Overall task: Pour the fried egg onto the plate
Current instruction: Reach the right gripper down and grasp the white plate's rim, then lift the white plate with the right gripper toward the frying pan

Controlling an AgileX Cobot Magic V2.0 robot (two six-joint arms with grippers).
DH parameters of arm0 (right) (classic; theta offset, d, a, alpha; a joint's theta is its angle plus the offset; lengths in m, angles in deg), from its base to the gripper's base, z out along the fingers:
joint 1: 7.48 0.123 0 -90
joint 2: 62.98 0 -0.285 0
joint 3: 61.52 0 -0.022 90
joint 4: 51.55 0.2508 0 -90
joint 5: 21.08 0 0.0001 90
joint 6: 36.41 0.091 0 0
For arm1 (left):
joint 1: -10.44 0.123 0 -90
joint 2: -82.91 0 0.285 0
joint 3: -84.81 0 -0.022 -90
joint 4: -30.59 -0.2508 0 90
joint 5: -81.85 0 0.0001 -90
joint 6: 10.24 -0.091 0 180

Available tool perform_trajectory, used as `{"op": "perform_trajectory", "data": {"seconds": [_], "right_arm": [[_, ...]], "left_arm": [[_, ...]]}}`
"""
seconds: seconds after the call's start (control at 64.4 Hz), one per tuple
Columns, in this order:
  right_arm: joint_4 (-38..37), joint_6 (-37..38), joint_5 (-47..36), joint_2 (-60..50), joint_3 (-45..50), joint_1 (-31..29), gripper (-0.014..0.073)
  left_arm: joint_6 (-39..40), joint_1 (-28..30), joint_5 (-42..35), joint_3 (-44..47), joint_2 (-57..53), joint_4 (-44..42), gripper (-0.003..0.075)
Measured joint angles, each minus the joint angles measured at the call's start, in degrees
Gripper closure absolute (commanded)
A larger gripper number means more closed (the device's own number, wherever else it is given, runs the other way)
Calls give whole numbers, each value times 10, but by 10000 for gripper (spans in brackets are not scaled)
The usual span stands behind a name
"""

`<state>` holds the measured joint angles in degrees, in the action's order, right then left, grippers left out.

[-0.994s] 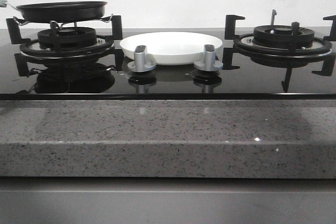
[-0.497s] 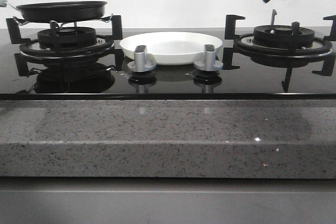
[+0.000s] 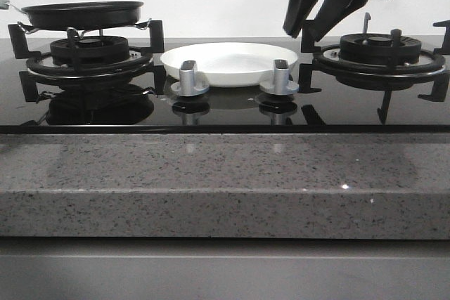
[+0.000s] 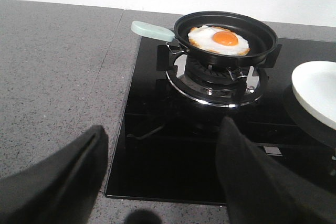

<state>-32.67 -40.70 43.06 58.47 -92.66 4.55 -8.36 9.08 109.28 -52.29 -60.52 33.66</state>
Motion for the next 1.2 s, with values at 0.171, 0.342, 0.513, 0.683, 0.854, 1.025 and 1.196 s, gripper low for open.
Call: {"op": "perform_trajectory", "data": {"seconds": [0.171, 0.342, 0.513, 0.683, 0.854, 1.025, 1.196], "right_arm": [[0, 2, 30, 55, -67, -7, 254], [3, 2, 54, 98, -113, -18, 254], [18, 2, 63, 116, -127, -18, 254], [35, 2, 64, 125, -131, -18, 357], [37, 2, 62, 129, -132, -19, 556], [43, 6, 34, 129, -132, -19, 659], [46, 6, 25, 128, -132, -19, 660]], "left_arm": [[0, 0, 0, 0, 0, 0, 283], [0, 0, 0, 0, 0, 0, 283], [0, 0, 0, 0, 0, 0, 283], [0, 0, 0, 0, 0, 0, 283], [0, 0, 0, 0, 0, 0, 283], [0, 0, 0, 0, 0, 0, 283], [0, 0, 0, 0, 0, 0, 283]]}}
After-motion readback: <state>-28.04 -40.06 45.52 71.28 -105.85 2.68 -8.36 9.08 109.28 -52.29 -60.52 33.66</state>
